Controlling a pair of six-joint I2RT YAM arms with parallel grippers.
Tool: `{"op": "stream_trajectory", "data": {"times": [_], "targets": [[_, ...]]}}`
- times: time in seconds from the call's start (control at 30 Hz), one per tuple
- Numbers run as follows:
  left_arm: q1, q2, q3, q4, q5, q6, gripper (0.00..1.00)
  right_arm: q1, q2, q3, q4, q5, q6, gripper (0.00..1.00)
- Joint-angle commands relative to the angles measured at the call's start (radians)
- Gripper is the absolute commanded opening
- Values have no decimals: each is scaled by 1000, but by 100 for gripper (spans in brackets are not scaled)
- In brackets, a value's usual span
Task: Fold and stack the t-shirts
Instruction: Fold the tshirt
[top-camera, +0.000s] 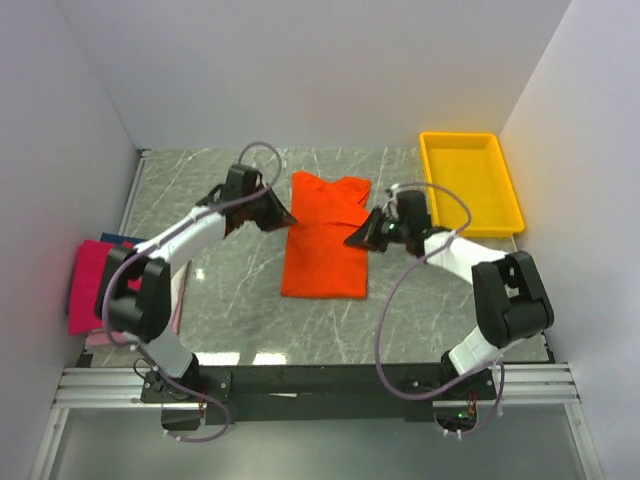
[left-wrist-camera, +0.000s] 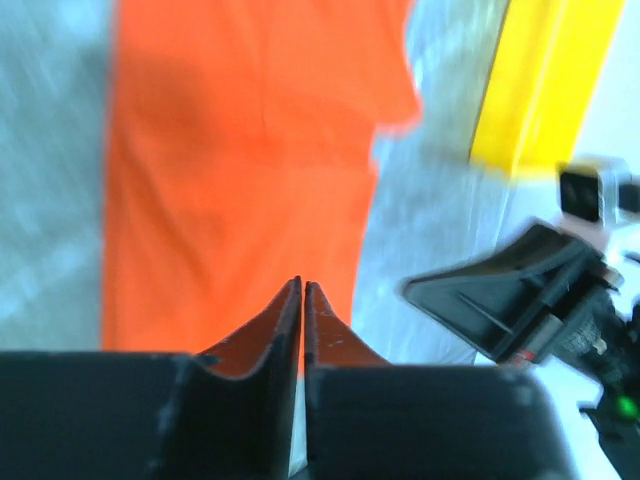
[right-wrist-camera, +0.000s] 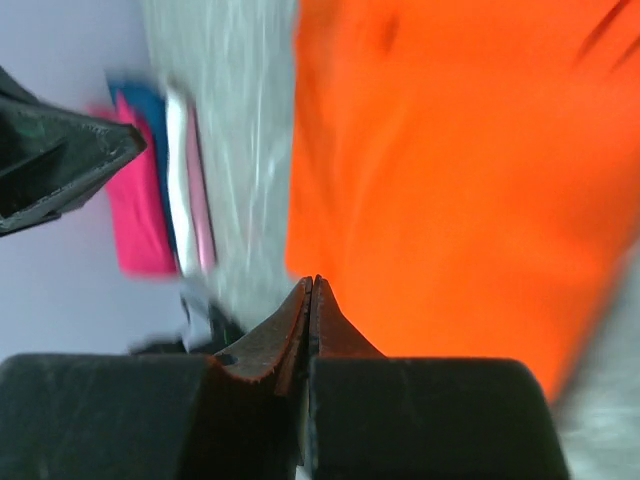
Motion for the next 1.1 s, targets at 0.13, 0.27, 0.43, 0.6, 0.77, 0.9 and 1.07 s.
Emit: {"op": "stream_trajectory", "data": {"times": [0.13, 0.27, 0.43, 0.6, 0.77, 0.9, 1.07], "targets": [[-86, -108, -367, 156, 90, -63, 1, 148, 5, -254, 234, -16, 103, 0], [-87, -79, -499, 195, 87, -66, 1, 145, 78, -385, 316, -36, 103, 0], [-86, -78, -561, 189, 59, -62, 1, 114, 75, -474, 365, -40, 110, 0], [-78, -87, -558, 169, 50, -45, 1, 52, 0, -494, 281, -56, 63, 0], [-55, -116, -550, 150, 65, -16, 1, -5, -157, -498, 100, 21, -14, 0], [-55, -204, -510, 115, 99, 35, 25, -5, -302, -494, -18, 90, -29, 18], [-55, -306, -435, -80, -25, 64, 49, 25, -386, -474, -123, 142, -34, 33]]}}
